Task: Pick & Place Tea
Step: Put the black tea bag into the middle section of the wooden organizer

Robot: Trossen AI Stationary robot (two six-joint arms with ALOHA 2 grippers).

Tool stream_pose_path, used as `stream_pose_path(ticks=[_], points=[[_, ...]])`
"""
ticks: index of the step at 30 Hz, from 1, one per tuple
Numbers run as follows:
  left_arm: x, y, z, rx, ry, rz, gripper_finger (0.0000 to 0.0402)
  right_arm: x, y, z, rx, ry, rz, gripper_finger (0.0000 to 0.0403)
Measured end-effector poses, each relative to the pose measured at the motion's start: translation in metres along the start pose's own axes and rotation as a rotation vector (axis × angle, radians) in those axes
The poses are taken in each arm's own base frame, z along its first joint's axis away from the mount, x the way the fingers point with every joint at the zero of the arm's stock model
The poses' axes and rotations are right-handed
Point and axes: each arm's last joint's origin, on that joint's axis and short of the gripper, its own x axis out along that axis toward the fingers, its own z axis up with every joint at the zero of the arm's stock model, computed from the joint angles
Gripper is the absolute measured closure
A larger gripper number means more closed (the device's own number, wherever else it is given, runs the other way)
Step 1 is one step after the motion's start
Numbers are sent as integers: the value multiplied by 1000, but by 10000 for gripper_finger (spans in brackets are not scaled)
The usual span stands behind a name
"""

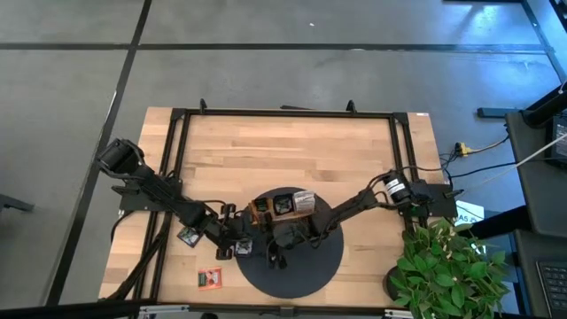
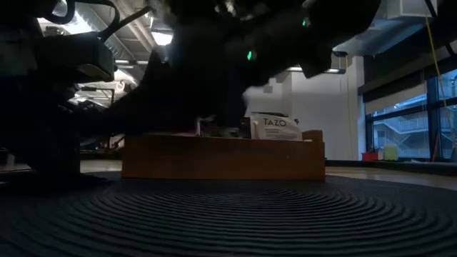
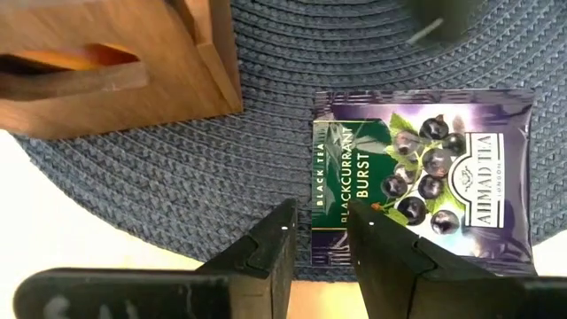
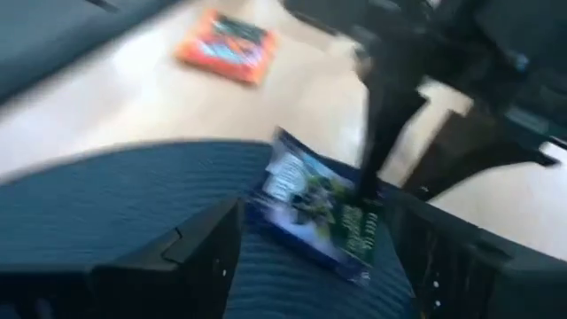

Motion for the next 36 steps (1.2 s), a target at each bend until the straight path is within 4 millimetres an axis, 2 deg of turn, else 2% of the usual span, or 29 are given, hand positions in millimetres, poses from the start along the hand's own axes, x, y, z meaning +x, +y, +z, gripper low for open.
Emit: stream_pose_path(ticks=[4, 8, 14, 23, 28, 32, 36], points=[[1, -1, 0, -16, -5, -2, 302, 8, 8, 4, -110, 39, -90, 132], [1, 0, 0, -18, -6, -3, 302, 13, 21, 13, -235, 95, -89, 142], [1, 0, 0, -3, -7, -4, 302, 13, 21, 25, -272, 187, -63, 161], [2, 0, 0, 4, -16, -5, 302, 15, 30, 17, -364, 229, -25, 185], [2, -1, 0, 4, -20, -6, 302, 24, 35, 7, -372, 236, -103, 192], [2, -1, 1, 10, -24, -7, 302, 31, 37, 2, -359, 207, -96, 197], [2, -1, 1, 13, -25, -7, 302, 31, 37, 1, -361, 221, -152, 209]])
